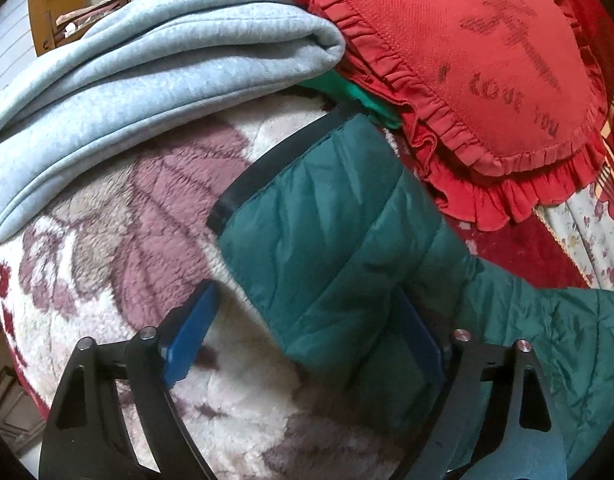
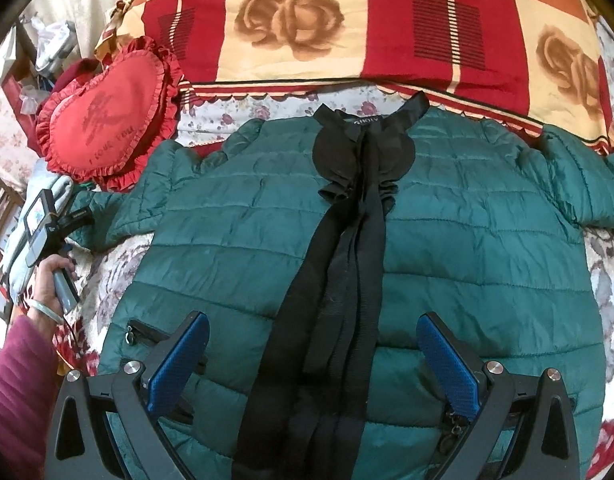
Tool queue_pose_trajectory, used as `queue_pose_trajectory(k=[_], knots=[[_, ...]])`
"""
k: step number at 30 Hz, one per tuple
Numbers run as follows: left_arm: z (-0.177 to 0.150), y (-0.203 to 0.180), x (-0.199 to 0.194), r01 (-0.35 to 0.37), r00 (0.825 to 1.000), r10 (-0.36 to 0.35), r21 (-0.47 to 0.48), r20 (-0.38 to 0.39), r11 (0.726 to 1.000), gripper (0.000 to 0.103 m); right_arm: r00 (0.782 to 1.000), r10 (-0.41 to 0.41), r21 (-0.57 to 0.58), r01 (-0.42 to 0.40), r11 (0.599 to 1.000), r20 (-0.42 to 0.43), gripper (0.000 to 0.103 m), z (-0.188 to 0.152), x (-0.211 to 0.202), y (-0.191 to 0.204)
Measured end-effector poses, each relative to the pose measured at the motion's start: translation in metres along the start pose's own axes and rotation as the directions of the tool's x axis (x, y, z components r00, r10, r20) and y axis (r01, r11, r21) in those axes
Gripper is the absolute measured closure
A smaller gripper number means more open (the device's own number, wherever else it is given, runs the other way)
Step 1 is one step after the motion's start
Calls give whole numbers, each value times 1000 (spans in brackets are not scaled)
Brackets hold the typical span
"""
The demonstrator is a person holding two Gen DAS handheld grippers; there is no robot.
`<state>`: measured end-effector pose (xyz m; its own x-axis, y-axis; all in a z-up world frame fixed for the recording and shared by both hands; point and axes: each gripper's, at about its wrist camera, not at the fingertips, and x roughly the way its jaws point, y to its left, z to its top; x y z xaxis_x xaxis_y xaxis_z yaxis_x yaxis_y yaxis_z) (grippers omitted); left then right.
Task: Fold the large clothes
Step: 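Grasp the sleeve cuff with the left tool and lift it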
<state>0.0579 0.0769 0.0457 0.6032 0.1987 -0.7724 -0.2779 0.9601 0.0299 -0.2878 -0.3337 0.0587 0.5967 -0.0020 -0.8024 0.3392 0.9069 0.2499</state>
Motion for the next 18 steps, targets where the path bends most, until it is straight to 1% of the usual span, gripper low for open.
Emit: queue_pose_trajectory(k=[1,2,4,6,8,9,14,17,18], knots=[[2,-2,3,12,1000,-12,6,-7,1000,42,1000,-2,1,2,1000,-3,0,0,1,0],[3,-5,7,18,1000,-18,10,-26,1000,46,1000,-1,3,1,1000,-6,0,0,2,-1],[6,-6,11,27,999,-27,-2,-32,1000,54,1000,2,3,-2,1000,-12,0,-1,3,-1],[9,-4,11,50,998,-50,-30,-30,998,75,1000,0,0,0,1000,-15,0,-2,4,-1],[10,0,9,69,997,-72,-60,-38,996,82,1000,-2,1,2,1000,-17,0,-3,4,-1],[10,3,7,85,995,-88,-76,-38,994,88,1000,-3,2,3,1000,-17,0,-2,4,-2],[11,1,-15,177,983,-182,-106,-34,978,93,1000,3,29,-2,1000,-24,0,-5,3,-6],[8,-4,-36,235,971,-237,-96,-10,967,95,1000,6,33,-5,999,-22,0,-7,-1,-7],[5,0,-44,253,967,-255,-90,-6,963,95,1000,5,33,-5,999,-19,0,-8,-2,-6]])
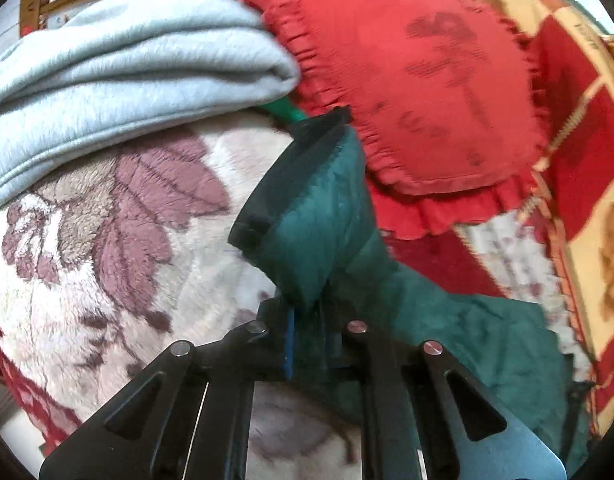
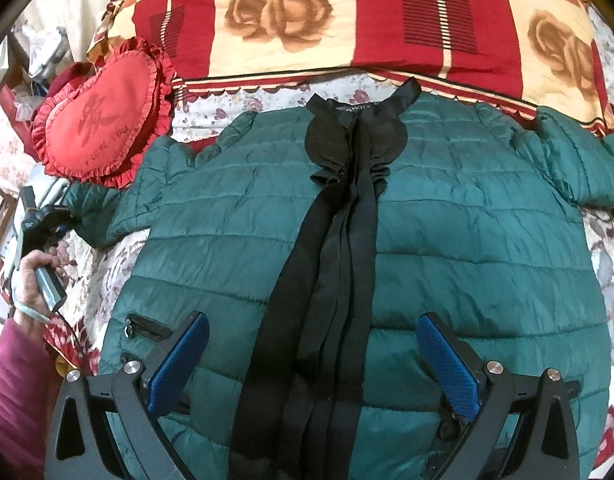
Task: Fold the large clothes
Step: 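Grasp the sleeve cuff with the left tool and lift it, then carry the sleeve across the jacket body toward the right tool, then release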
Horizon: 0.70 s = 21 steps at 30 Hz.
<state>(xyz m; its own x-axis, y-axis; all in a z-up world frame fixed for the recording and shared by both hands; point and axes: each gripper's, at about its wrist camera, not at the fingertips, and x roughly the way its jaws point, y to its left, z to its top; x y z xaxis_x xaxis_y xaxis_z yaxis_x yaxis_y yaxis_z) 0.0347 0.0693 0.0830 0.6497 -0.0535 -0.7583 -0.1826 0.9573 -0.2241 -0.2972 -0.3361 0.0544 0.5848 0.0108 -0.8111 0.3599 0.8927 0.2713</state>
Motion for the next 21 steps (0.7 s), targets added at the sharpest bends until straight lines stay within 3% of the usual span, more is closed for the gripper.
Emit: queue_pose_trajectory(k=[5,15,21], knots=[[1,-20,-25,162,987,-161,8,-22,987,96,1000,8,5,-8,1000,10,0,-4,-8,-1],[-19,-61,-78,282,959,-280,122,-35,952,97,999,22,27,-23,999,33,0,-10,-25,-8],[-33,-102,-113,369,929,-367,205,-51,906,97,998,24,43,-27,999,53,0,-13,-35,-14]])
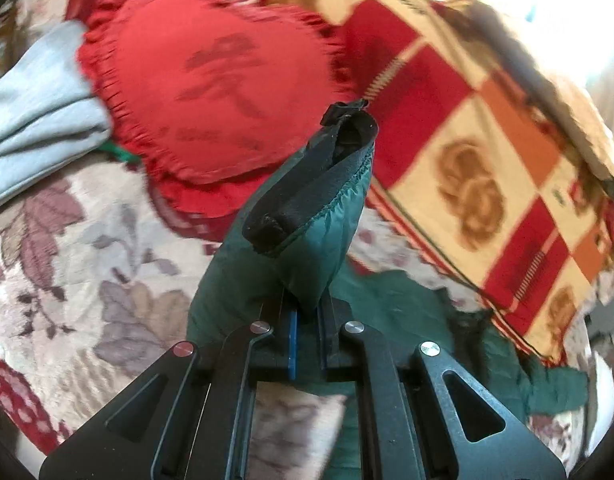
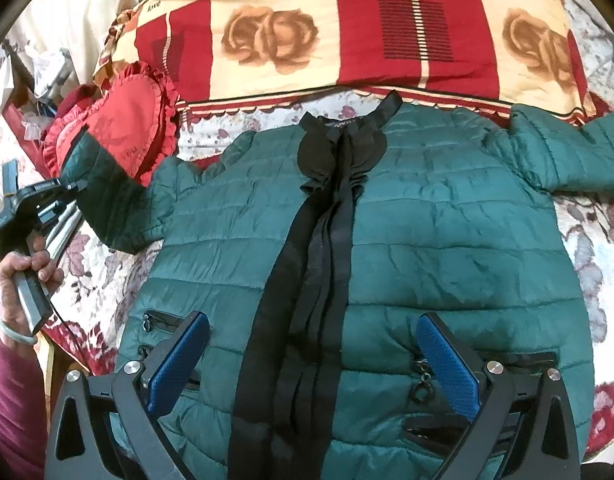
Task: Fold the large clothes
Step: 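Carry the sleeve across the jacket body toward the right tool, then release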
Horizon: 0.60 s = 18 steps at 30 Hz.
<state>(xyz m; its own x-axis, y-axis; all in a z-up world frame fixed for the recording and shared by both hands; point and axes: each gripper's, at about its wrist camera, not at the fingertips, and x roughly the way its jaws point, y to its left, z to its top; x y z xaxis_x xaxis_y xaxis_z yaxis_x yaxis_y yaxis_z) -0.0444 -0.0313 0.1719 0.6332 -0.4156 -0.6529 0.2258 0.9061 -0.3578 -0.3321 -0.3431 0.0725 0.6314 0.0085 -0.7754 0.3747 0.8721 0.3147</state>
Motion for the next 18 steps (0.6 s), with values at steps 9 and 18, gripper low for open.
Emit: queue_pose_trajectory(k=[9,18], knots=[[-20,-72,-5,67,997,-63,113,-38,991,97,1000,7,4,-7,1000,7,0,-6,-10,-3],[-43,-120,11,104,991,-88,170,-97,980,97,1000,-22,14,22,1000,-2,0,-9,-12,-10]])
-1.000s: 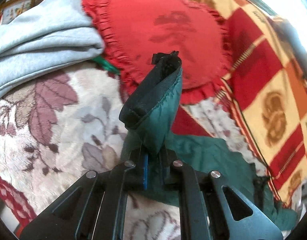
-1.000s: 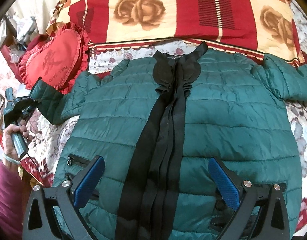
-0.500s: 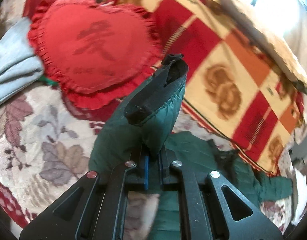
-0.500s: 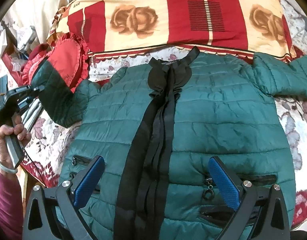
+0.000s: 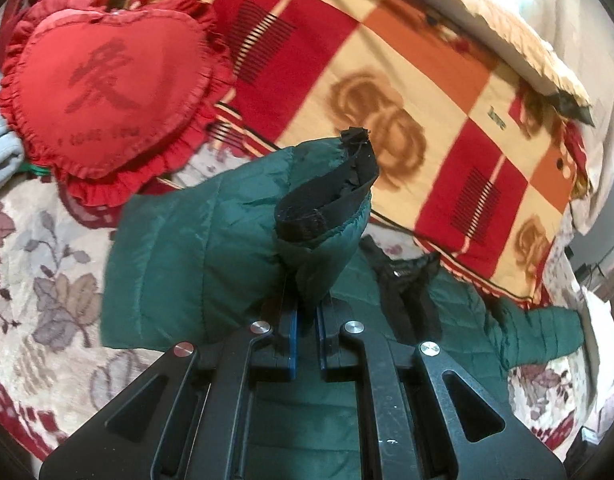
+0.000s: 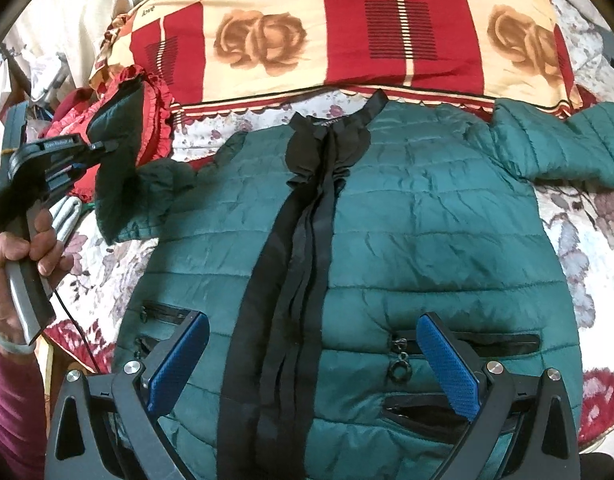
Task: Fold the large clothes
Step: 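Carry the sleeve across the jacket body toward the right tool, then release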
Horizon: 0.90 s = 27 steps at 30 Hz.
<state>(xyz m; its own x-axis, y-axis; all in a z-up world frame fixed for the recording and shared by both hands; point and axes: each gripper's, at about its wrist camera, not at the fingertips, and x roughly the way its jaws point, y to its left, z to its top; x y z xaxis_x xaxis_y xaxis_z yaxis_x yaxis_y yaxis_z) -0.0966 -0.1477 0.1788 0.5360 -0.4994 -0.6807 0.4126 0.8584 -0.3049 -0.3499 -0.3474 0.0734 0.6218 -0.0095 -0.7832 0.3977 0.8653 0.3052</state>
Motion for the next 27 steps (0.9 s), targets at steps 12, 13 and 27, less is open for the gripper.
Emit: queue_pose_trajectory(k=[12,13,27], knots=[[-32,-73,48,60,993,-50,91,-104,994,97,992,-129,-20,129,991,-3,0,3,4,-17],[-35,-76,51,61,993,-51,96,-111,994,97,992,-129,-16,129,992,0,0,5,4,-19],[-62,-115,88,93,979,-64,144,-194,985,97,964,-266,40,266,963,-1,0,71,66,-47]])
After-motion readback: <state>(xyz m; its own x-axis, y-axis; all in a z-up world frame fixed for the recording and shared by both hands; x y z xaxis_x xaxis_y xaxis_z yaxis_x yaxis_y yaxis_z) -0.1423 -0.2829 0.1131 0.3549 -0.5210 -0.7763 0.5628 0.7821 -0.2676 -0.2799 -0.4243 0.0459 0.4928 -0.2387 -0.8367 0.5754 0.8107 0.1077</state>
